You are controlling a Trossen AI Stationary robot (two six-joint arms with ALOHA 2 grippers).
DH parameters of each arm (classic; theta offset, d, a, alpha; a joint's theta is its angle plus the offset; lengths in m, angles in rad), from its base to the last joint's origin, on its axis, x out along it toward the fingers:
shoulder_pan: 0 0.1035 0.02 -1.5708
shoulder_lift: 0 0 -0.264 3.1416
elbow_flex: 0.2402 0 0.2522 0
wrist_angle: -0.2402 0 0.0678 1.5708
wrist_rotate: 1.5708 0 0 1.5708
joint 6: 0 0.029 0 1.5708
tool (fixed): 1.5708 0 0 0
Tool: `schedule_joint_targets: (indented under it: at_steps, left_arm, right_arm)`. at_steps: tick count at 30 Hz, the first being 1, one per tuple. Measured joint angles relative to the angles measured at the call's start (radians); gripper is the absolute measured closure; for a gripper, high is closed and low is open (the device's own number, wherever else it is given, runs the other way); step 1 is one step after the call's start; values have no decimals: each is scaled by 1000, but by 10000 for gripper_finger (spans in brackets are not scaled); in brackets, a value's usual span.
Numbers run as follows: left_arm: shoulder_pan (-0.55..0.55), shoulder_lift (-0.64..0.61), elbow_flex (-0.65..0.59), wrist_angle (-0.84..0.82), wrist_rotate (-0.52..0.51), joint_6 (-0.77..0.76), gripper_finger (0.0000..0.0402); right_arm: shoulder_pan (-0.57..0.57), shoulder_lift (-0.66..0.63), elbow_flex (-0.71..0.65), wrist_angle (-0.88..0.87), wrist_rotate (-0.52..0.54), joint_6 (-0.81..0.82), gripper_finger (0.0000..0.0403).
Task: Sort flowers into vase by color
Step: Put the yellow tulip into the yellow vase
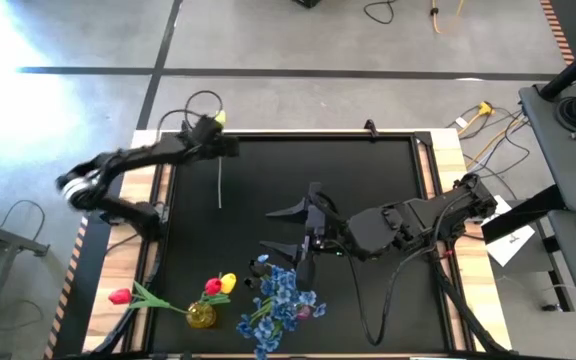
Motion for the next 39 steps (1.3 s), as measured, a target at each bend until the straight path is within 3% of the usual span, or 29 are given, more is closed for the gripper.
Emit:
schedule_joint_targets:
  at_steps: [11,15,21,29,35,39]
  left_arm:
    - [-222,-548,-233,132,133,94,399]
    - [-339,-695,-292,151,156,152,399]
    - [-527,-870,-339,203,297,185,400]
    - [-901,-981,-373,470,239,231,400]
    - [-1226,-973,-395,545,260,265,400]
    - [-1429,-928,-441,750,173,355,400]
  right_arm:
    - [-6,0,0,23,1,-209,154]
    - [-11,0,0,46,1,-279,154]
    - [-12,0,0,81,1,-322,163]
    - [-12,1,0,81,1,-324,177]
    - [-25,2,0,82,2,-323,177]
    - [-45,2,0,86,2,-307,177]
